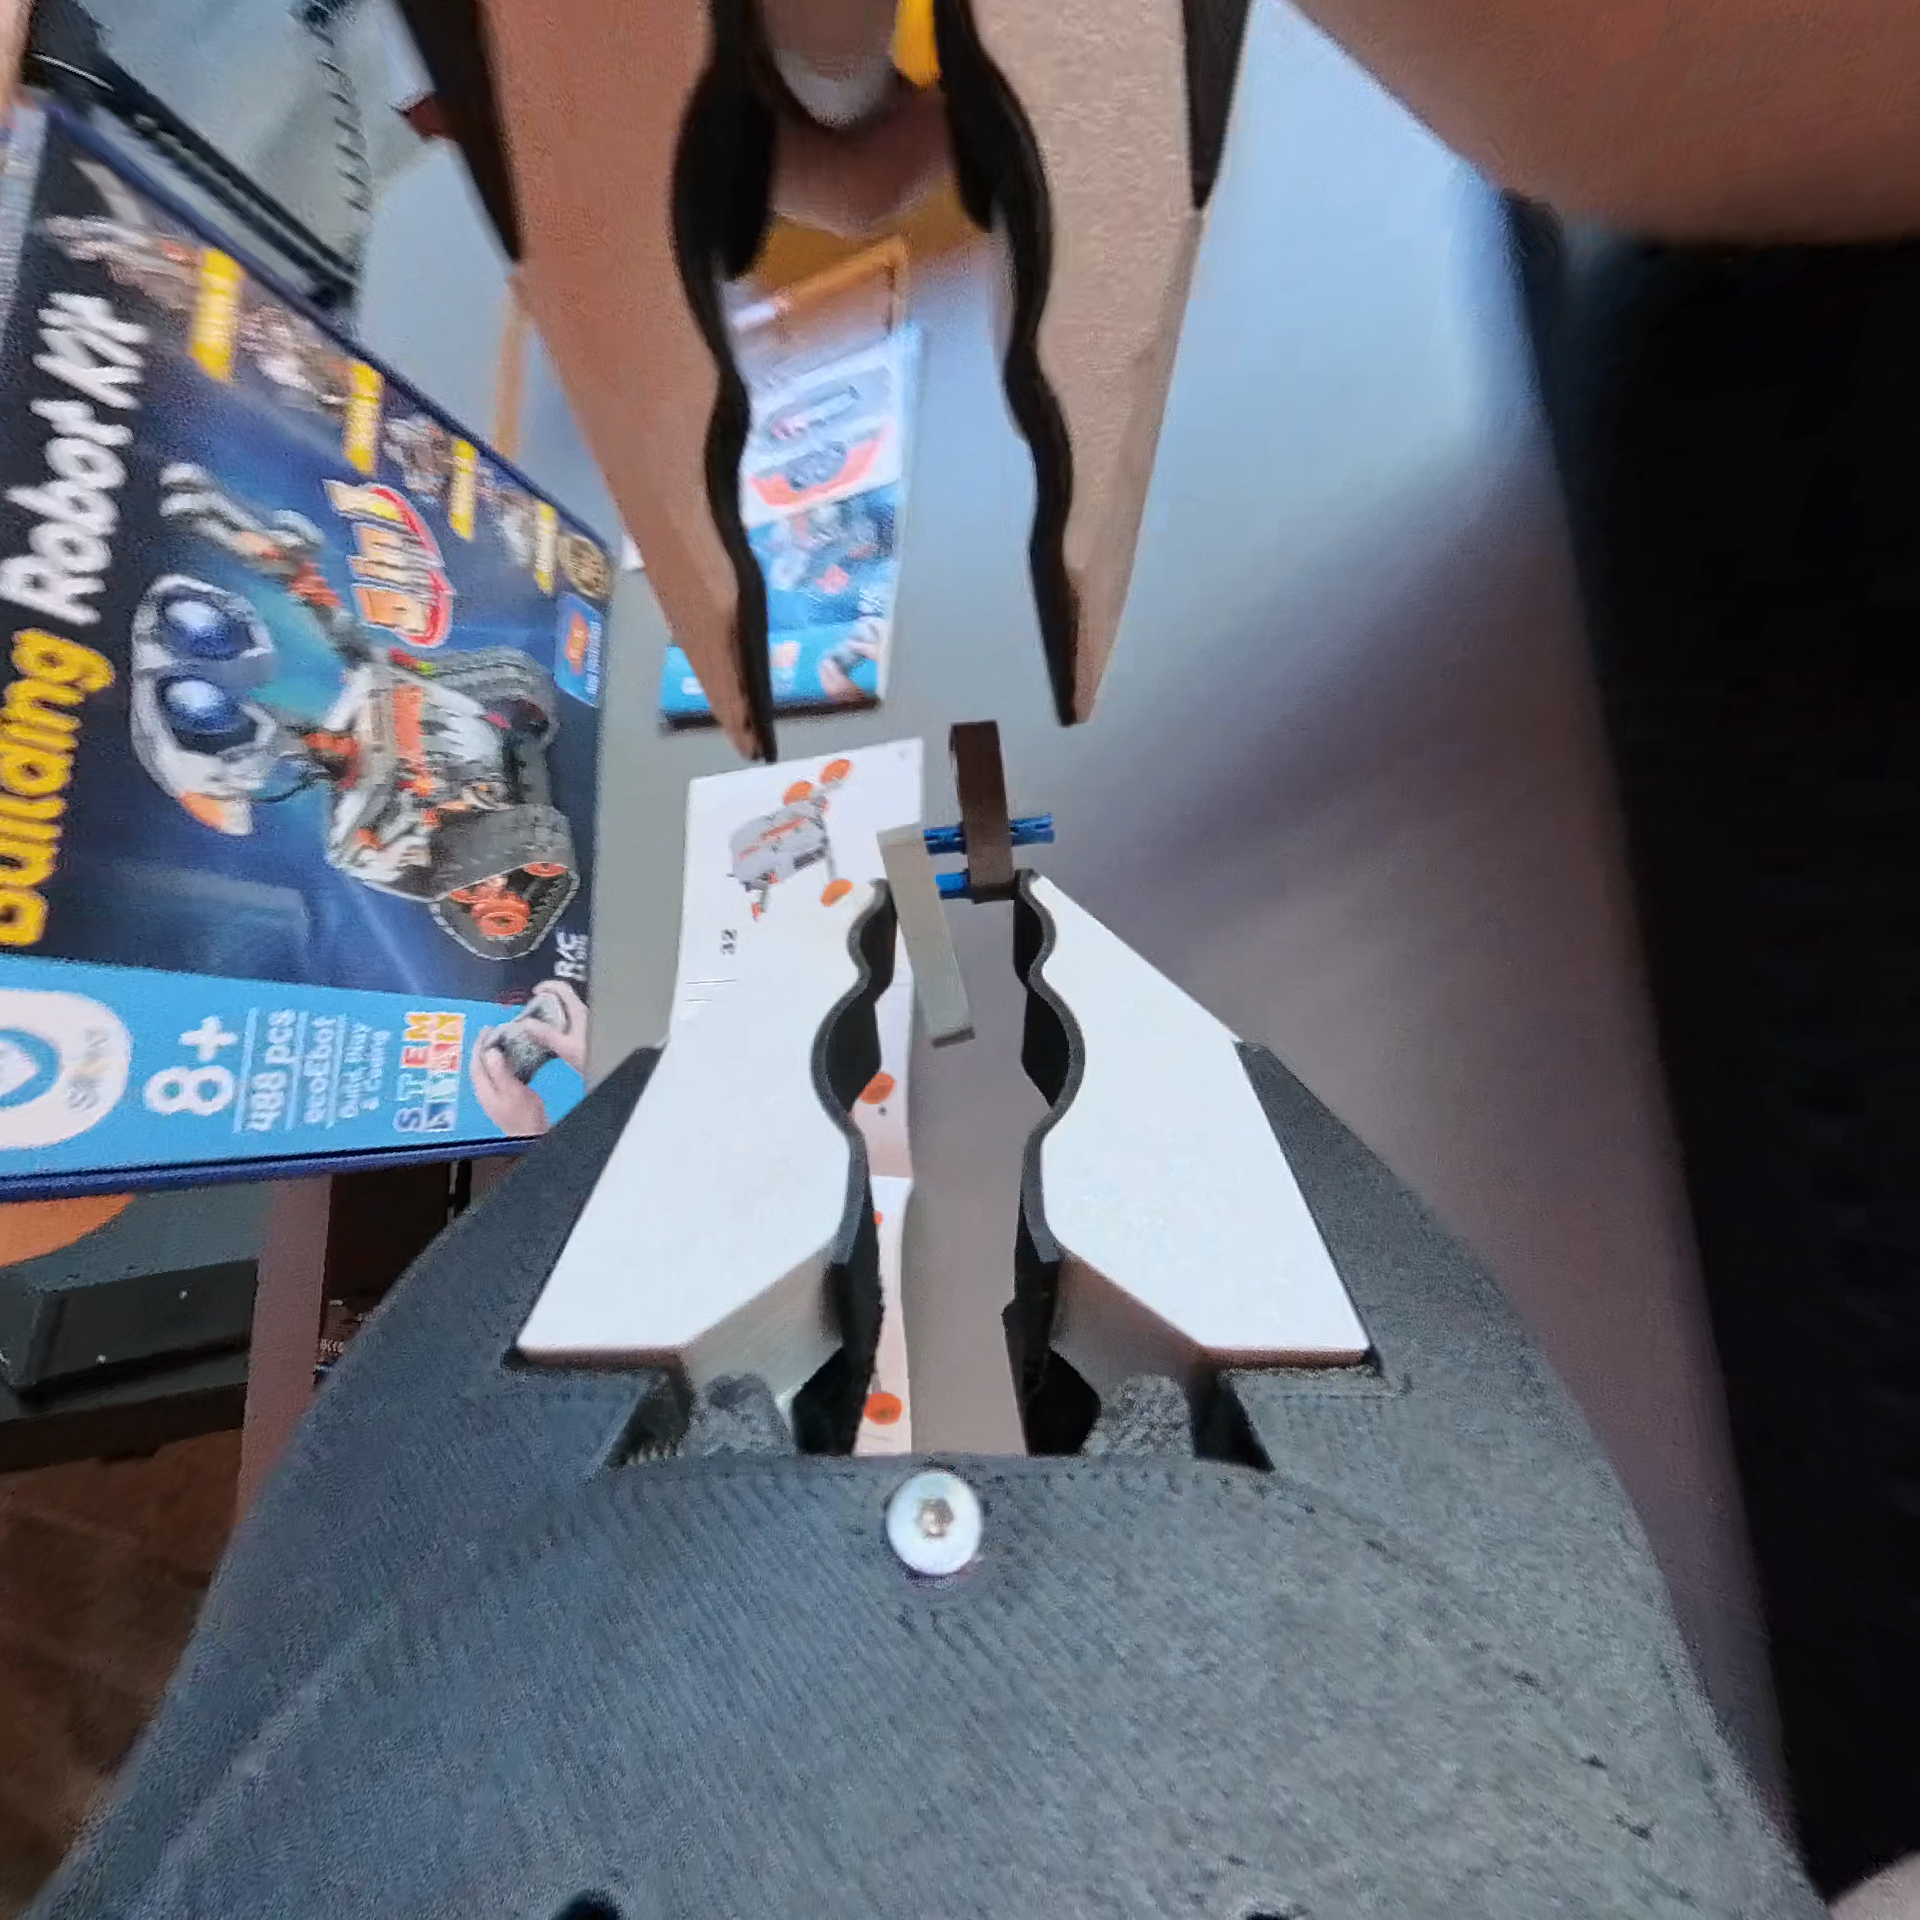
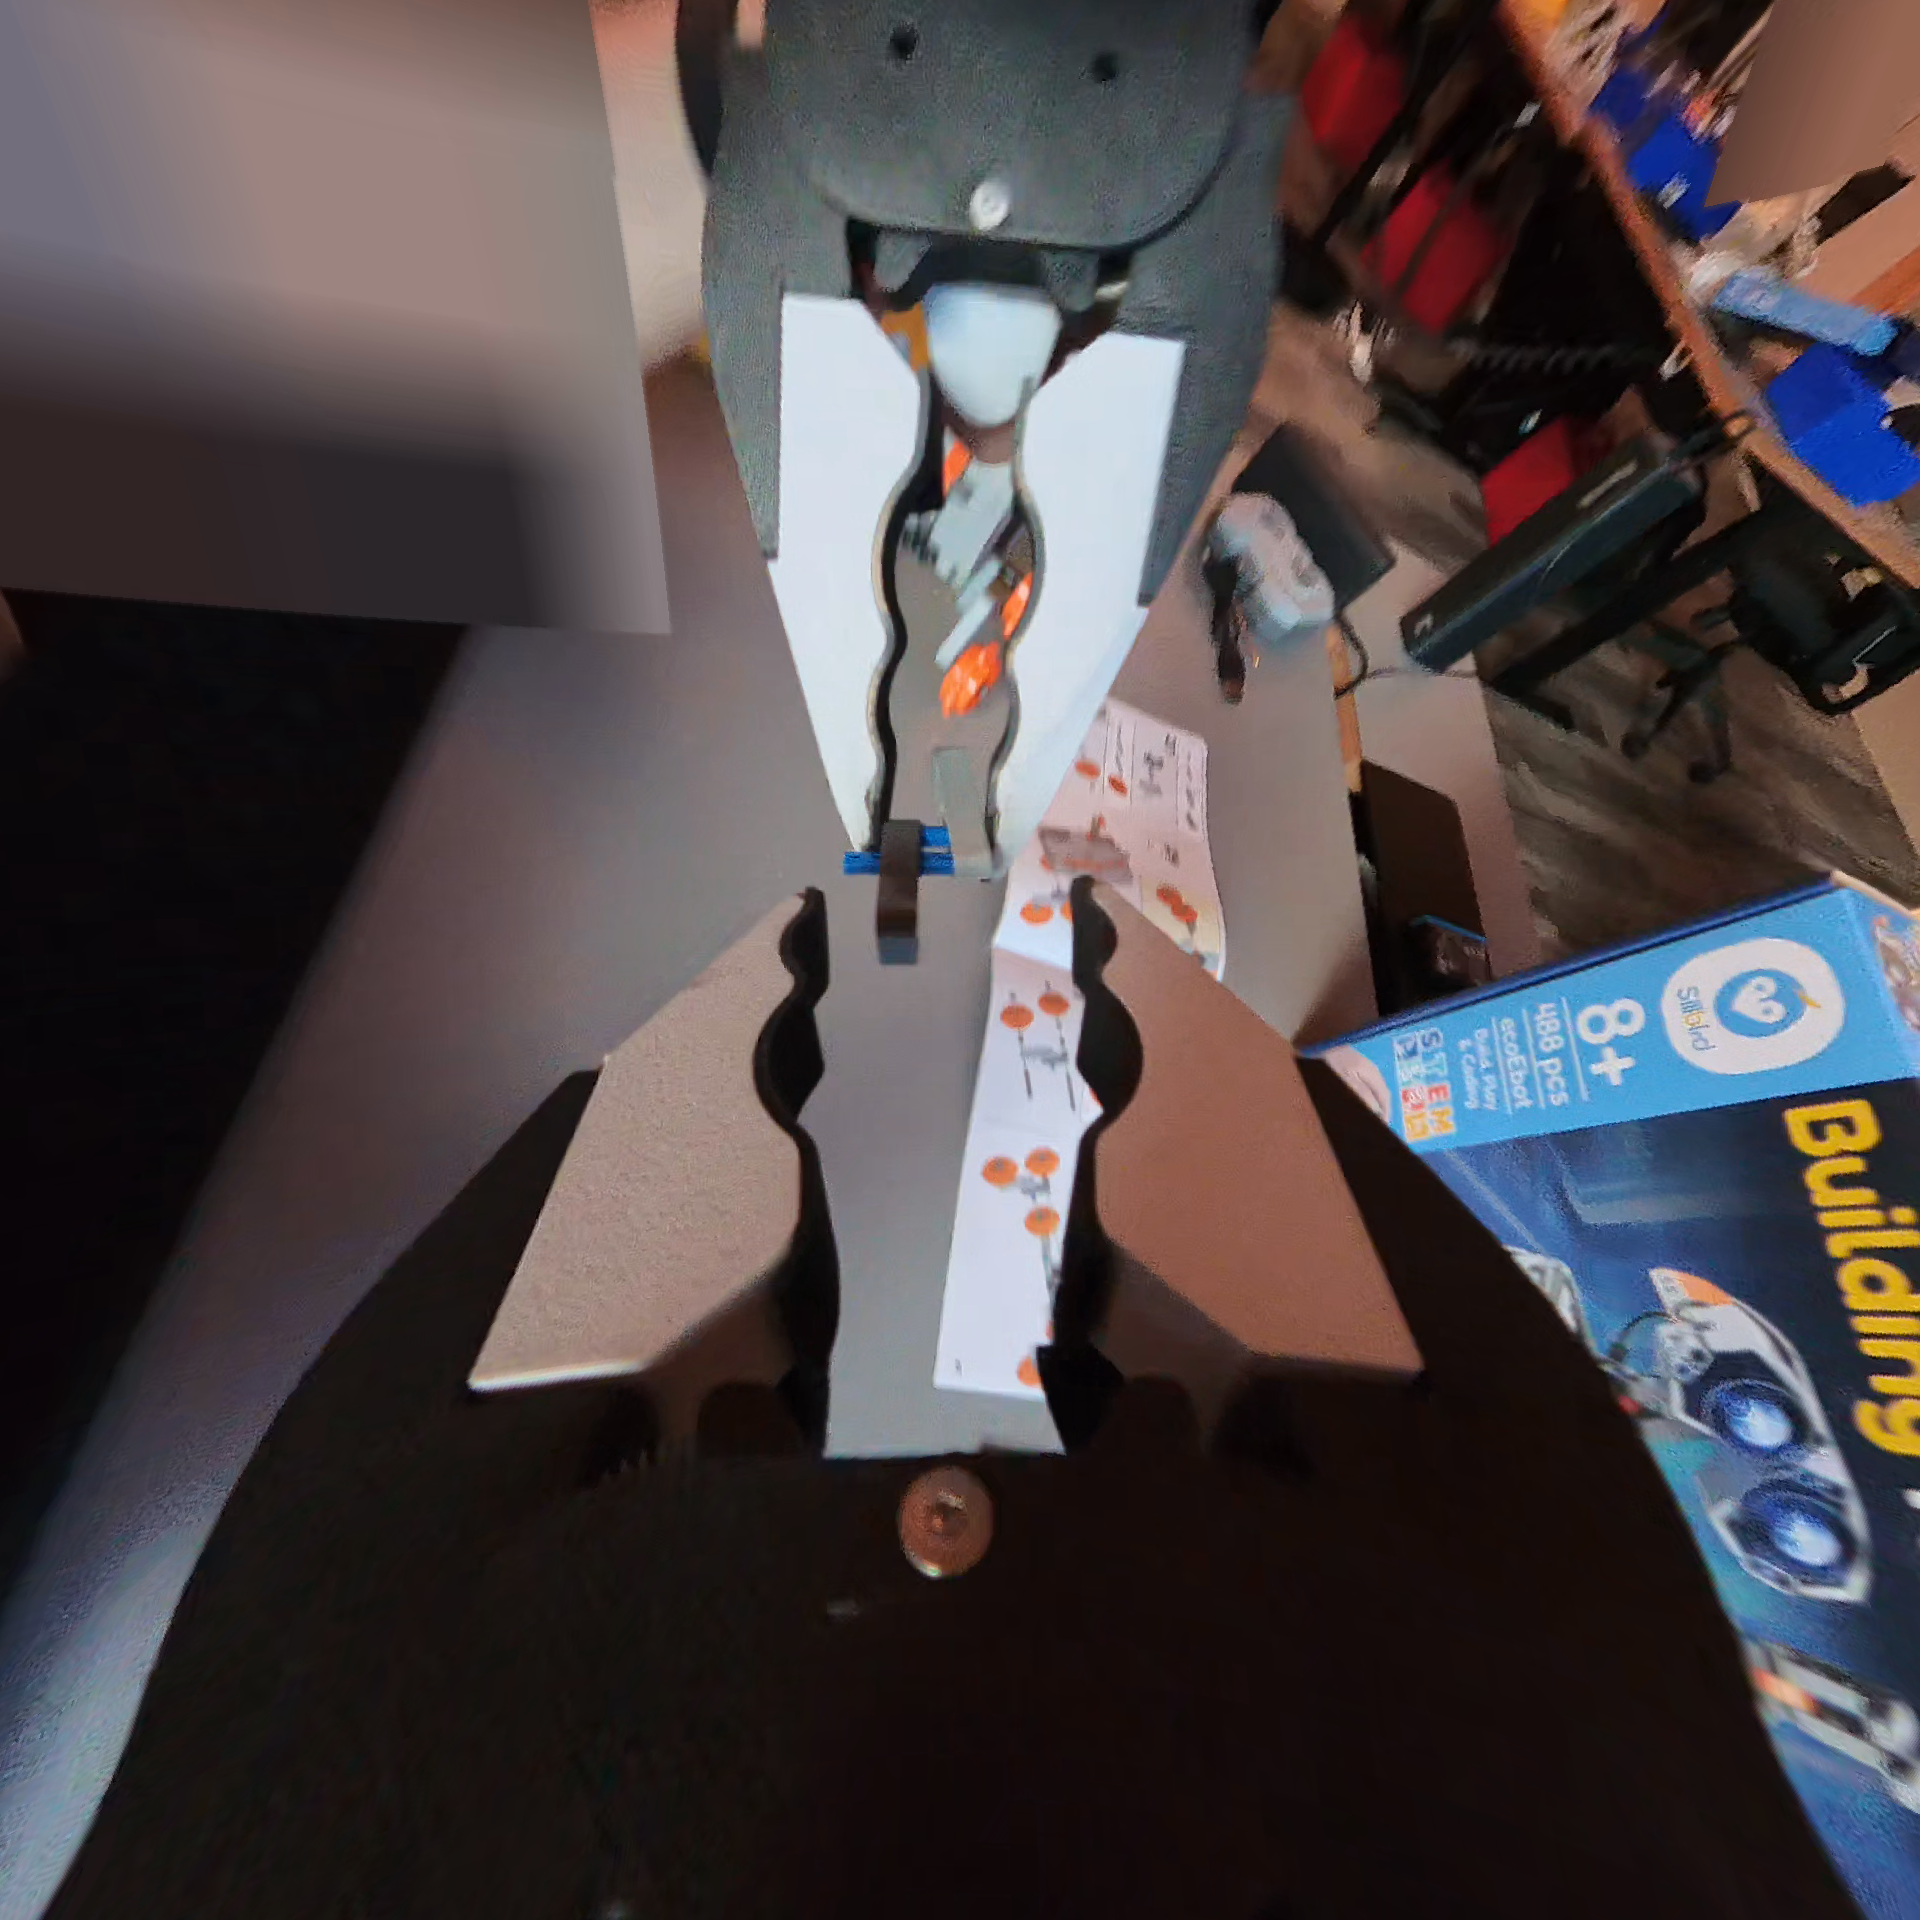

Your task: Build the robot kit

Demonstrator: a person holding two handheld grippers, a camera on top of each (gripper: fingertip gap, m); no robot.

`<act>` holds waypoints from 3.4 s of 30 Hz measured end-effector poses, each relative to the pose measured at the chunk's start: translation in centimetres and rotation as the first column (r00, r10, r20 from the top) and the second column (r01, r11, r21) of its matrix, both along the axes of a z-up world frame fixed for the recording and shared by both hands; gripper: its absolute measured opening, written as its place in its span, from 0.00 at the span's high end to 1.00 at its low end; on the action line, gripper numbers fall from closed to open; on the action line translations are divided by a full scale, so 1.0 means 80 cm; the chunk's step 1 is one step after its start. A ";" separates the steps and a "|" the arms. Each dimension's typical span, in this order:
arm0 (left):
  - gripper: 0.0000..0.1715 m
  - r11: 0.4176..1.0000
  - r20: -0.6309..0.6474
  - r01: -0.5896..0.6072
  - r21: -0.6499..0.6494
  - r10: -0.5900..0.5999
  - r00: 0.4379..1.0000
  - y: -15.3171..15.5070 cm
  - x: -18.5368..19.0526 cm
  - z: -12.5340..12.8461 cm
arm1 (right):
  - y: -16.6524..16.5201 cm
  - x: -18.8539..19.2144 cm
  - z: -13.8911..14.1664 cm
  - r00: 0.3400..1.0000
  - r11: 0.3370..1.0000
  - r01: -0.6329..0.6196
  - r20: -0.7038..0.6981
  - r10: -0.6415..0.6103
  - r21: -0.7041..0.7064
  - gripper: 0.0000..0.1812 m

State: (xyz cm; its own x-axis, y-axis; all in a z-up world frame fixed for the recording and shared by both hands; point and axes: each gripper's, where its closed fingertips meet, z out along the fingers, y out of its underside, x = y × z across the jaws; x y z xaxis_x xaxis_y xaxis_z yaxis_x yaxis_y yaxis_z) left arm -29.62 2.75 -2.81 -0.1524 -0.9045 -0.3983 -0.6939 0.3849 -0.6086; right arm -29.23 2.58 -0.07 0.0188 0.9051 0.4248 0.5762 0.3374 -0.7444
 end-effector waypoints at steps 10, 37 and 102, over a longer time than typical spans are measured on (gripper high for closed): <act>0.88 0.995 -0.094 0.096 -0.001 -0.095 0.991 -0.029 0.016 -0.026 | -0.024 0.005 -0.055 0.938 0.998 0.010 0.346 -0.032 0.065 0.82; 0.88 0.995 -0.093 -0.013 -0.103 0.004 0.996 -0.040 0.016 -0.173 | -0.034 0.003 -0.202 0.972 0.986 0.159 0.182 -0.148 -0.048 0.87; 0.91 0.920 0.021 -0.035 0.391 0.029 0.999 -0.001 0.026 -0.146 | 0.004 0.012 -0.172 0.975 0.913 0.156 0.087 -0.202 0.378 0.89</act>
State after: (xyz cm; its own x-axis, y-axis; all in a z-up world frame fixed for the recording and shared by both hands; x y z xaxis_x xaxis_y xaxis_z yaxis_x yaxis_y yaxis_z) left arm -27.54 2.69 -14.46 -0.1180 -0.6802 -0.7234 -0.7022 0.5723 -0.4236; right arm -28.24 2.86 -13.80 0.0931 0.6713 0.7353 0.7306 0.4556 -0.5086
